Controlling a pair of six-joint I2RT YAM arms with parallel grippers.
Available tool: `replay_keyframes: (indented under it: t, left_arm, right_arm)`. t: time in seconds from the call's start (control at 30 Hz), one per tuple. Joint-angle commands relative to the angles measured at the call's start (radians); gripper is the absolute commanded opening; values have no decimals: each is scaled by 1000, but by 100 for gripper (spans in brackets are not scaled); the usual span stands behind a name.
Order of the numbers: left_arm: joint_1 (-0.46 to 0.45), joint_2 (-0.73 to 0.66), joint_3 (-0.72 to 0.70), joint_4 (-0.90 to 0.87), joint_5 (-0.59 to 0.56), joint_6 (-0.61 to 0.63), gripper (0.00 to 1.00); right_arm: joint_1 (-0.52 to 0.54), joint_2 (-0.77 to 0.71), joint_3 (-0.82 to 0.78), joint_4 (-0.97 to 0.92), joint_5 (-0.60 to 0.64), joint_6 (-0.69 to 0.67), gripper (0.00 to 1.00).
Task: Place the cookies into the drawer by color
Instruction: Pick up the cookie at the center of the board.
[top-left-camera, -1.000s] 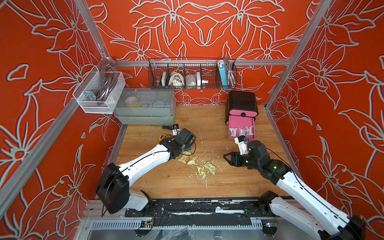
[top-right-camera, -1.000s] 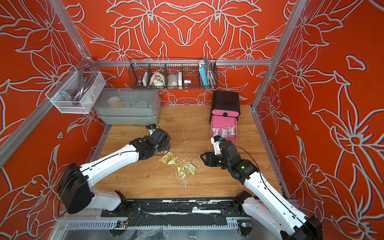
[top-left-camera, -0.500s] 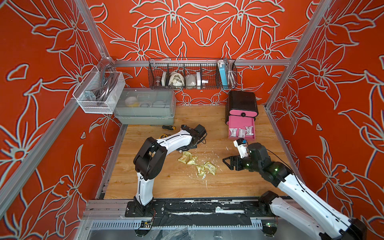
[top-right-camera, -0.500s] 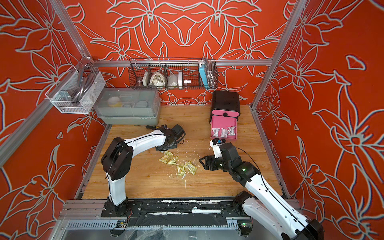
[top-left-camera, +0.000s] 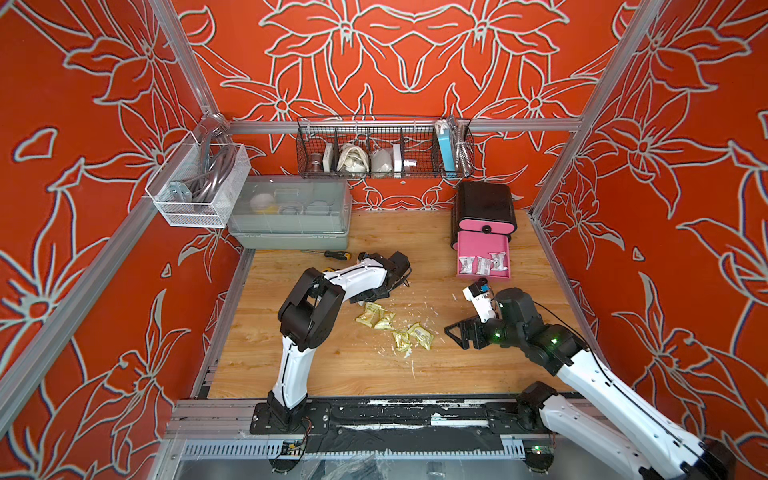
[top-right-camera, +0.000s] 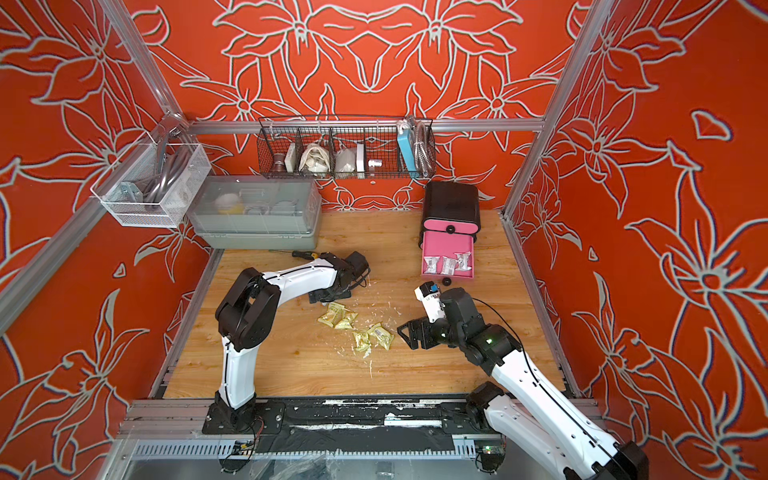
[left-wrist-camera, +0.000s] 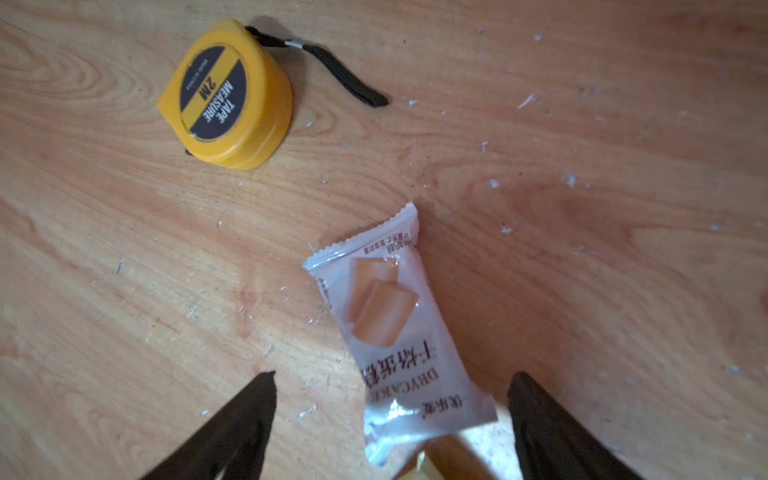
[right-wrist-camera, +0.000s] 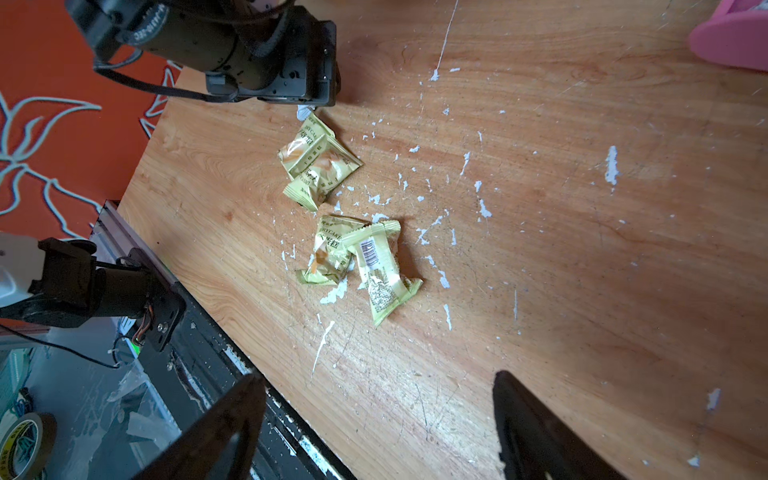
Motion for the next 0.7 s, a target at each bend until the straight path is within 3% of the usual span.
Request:
replay_keyframes:
  t: [0.0, 0.27, 0.67]
  left_arm:
    - [10, 16, -15, 39, 15, 6, 88]
    - [22, -3, -105, 125, 61, -22, 78]
    - [88, -159, -384, 370, 229, -1, 59]
  right_arm:
    - [5, -10, 16, -38, -30, -28, 89]
    - [5, -31, 15, -47, -27, 1, 90]
    - [5, -34, 7, -23, 15, 110, 91]
